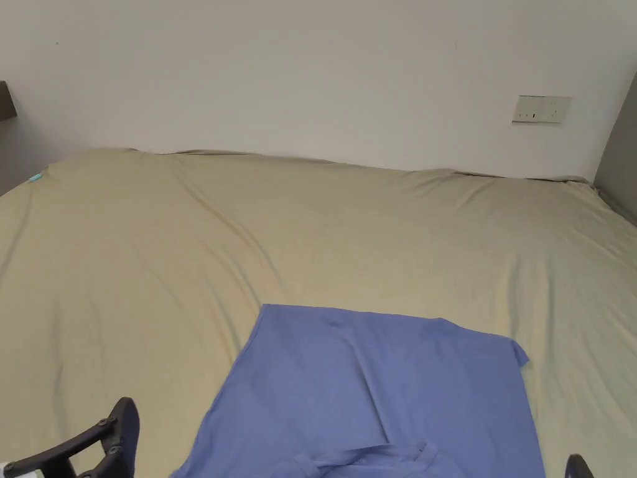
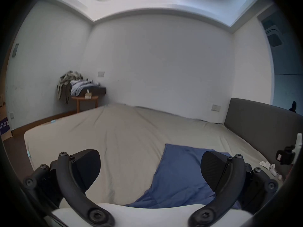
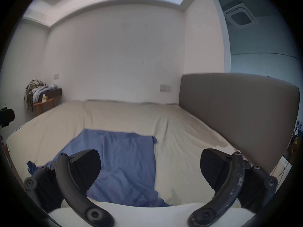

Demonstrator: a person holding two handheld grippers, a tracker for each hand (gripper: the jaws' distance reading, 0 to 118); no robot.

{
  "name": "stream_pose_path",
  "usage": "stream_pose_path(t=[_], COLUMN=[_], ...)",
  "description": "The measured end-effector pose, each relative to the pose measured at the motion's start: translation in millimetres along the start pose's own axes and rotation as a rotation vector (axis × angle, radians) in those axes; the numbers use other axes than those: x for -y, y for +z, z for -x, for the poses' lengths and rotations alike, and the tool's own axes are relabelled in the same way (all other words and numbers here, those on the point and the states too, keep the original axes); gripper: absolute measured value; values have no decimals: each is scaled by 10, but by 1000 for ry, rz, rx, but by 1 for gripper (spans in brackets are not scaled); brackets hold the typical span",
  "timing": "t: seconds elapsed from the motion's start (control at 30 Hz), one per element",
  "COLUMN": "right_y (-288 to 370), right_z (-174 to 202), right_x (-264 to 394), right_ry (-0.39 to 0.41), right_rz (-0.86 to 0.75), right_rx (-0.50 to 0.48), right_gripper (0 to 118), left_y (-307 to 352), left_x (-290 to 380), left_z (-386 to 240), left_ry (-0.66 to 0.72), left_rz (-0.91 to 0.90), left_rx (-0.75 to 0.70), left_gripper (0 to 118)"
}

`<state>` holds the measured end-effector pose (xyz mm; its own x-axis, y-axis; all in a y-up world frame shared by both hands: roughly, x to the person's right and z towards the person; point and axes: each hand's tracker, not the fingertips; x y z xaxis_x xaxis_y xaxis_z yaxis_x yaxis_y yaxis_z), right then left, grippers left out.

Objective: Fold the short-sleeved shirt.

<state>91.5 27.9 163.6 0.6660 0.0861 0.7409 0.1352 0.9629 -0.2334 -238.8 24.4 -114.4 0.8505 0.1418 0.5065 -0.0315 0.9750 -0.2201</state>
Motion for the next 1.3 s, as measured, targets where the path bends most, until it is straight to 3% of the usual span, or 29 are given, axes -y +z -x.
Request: stream_pose_path(t=[0.07,0.1,0.13,0.17,0.2,0.27,0.57,0.6,0.63,0.7,0.73,0.77,0.83,1.03,1.07,1.13,1.17,1.3], right_y=[65,91,73,61,73,48,-70,-79,-86,-121,-132,-141,-155,-259,-265,-329,-379,-882], right_z=[77,108,165,202,236,284,416,429,440,459,470,481,504,543,561,579,596,865], right_x=[88,124,150,193,241,269,261,273,290,317,331,345,363,432,429,412,386,41], right_ry=[15,13,6,-1,-12,-2,11,12,12,9,10,12,23,32,39,45,47,94], right_rz=[-68,-66,-61,-51,-32,-17,-12,-4,6,24,32,37,48,84,93,110,116,109], right_rx=[-19,-35,-50,-53,-54,-106,-132,-141,-150,-166,-174,-179,-187,-206,-208,-223,-236,-360], right_gripper=[114,88,55,15,2,2,2,2,2,2,2,2,2,2,2,2,2,3], left_y=[105,139,188,224,245,278,231,177,101,-147,-300,-402,-523,-1087,-1147,-1123,-1065,-1024], left_x=[88,127,176,229,282,359,512,500,492,485,519,533,568,1079,1146,1164,1148,1081], left_z=[-67,-95,-111,-136,-152,-147,-49,-3,50,174,243,298,337,567,598,627,610,614], left_ry=[-18,-29,-31,-33,-37,-29,18,33,69,140,167,168,117,215,217,255,298,316], left_rz=[-37,-36,-28,-17,11,38,191,249,353,537,627,699,734,953,956,920,869,854], left_rx=[-11,-5,0,-8,-38,-30,-108,-107,-97,-139,-165,-182,-227,-252,-247,-246,-218,-151], left_gripper=[117,101,75,33,2,0,0,7,29,114,117,110,110,111,99,25,9,7])
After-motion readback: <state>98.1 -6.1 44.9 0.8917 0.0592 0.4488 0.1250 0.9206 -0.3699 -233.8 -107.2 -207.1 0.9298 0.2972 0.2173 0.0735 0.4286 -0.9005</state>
